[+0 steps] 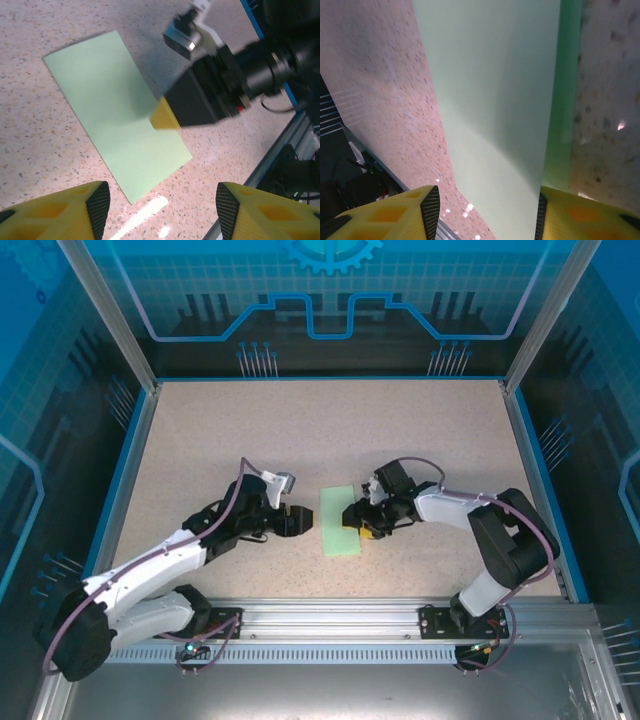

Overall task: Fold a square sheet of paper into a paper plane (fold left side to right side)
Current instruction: Fold the triangle a second time at the center of the table.

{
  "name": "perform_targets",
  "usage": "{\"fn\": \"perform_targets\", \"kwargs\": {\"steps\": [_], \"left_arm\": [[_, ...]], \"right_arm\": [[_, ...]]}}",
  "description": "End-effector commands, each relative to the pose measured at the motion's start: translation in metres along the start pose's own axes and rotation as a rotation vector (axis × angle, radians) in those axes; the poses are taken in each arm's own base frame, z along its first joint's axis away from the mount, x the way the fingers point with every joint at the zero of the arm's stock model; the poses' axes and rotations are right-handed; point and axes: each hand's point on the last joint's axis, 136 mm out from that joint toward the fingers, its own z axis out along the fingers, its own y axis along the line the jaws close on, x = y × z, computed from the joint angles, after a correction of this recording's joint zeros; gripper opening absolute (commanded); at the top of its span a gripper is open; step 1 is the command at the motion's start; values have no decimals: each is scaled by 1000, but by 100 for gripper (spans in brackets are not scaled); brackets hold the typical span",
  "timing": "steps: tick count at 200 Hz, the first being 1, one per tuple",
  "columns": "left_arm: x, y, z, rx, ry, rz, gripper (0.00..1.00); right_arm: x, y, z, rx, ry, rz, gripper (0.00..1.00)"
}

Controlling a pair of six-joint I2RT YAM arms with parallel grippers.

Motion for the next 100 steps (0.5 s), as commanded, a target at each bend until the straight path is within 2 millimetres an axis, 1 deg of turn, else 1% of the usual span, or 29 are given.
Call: {"fn": "perform_targets", "kwargs": {"steps": [1,15,34,35,38,47,56,79,100], "left_arm": [[14,-6,0,-19,22,96,62],[22,-16,5,-24,47,138,62],[30,-25,15,-72,87,210,63],[32,-26,16,-74,92,216,63],[34,-26,18,-87,103,229,63],[36,-33,24,-111,121,267,63],[37,-35,31,-148,135,296,63],[38,-49,45,-197,131,361,64],[43,-52,59,-261,138,420,65]], "right_arm": [[-10,5,1,-25,25,-3,52],[-14,8,1,-39,25,4,52],[-14,9,1,-44,29,11,52],[-17,14,-1,-52,21,2,52],[-21,19,-3,-59,13,-5,52],[-22,22,-5,-67,10,-8,52],[-22,25,-7,-76,8,-7,52],[-25,32,-12,-104,1,-1,52],[-28,38,-15,-119,-3,-1,52]]}}
